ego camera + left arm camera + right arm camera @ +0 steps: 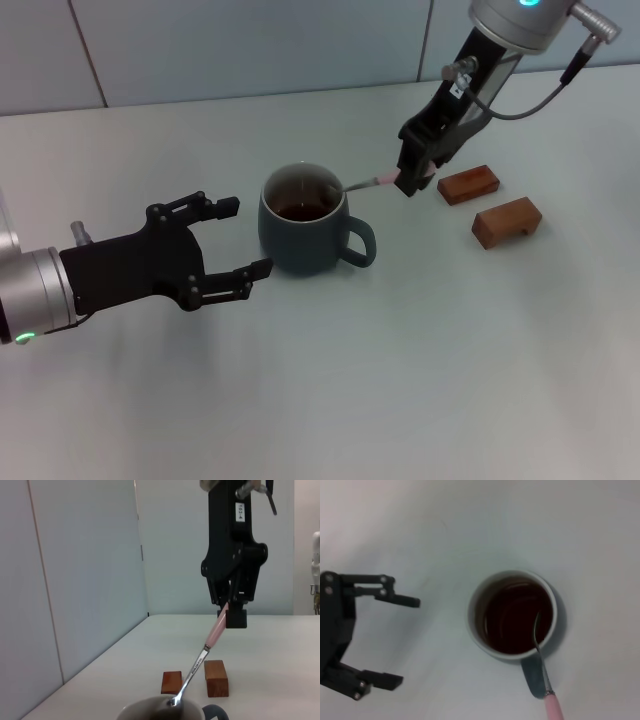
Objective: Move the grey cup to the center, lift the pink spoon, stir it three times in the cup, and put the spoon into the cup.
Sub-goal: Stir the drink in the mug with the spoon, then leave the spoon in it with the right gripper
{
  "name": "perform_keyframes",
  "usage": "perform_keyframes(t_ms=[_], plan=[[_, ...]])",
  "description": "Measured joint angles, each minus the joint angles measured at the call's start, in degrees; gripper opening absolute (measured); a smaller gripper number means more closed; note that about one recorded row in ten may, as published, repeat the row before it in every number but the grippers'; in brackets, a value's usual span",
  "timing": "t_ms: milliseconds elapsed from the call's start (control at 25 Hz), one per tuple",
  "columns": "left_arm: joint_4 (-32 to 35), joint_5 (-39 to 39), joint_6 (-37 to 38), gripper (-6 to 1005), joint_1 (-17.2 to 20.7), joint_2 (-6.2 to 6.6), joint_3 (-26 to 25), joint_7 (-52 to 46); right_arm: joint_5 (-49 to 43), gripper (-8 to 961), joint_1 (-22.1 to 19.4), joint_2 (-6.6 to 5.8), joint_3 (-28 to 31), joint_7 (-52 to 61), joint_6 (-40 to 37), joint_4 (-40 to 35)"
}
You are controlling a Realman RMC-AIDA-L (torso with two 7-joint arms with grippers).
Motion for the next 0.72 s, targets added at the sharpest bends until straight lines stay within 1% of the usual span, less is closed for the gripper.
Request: perform_keyframes(t_ms=[160, 280, 400, 560, 720], plan=[[-0.08, -0.02, -0.01, 842, -0.01, -0.04, 0.00, 0.04, -0.04, 171, 0.02, 0.01, 0.19, 0.17, -1.29, 0.02], [-0.15, -0.02, -0.03, 842, -0.02, -0.07, 0.00, 0.06, 0.51, 175, 0.27, 0.51, 0.82, 0.01, -2.63, -0.11], [-0.29, -0.04, -0.10, 842, -0.08, -0.09, 0.00, 0.11, 1.24, 180, 0.85, 1.27, 0.91, -0.42, -1.77, -0.65], [-0.29, -0.06, -0.11, 841, -0.43, -0.09, 0.00, 0.13, 1.28, 186, 1.17, 1.30, 0.90, -0.56, -0.36, -0.66], [-0.57, -0.06, -0.08, 841, -0.54, -0.08, -0.01, 0.19, 0.90, 192, 0.96, 0.77, 0.47, -0.54, 0.37, -0.69]])
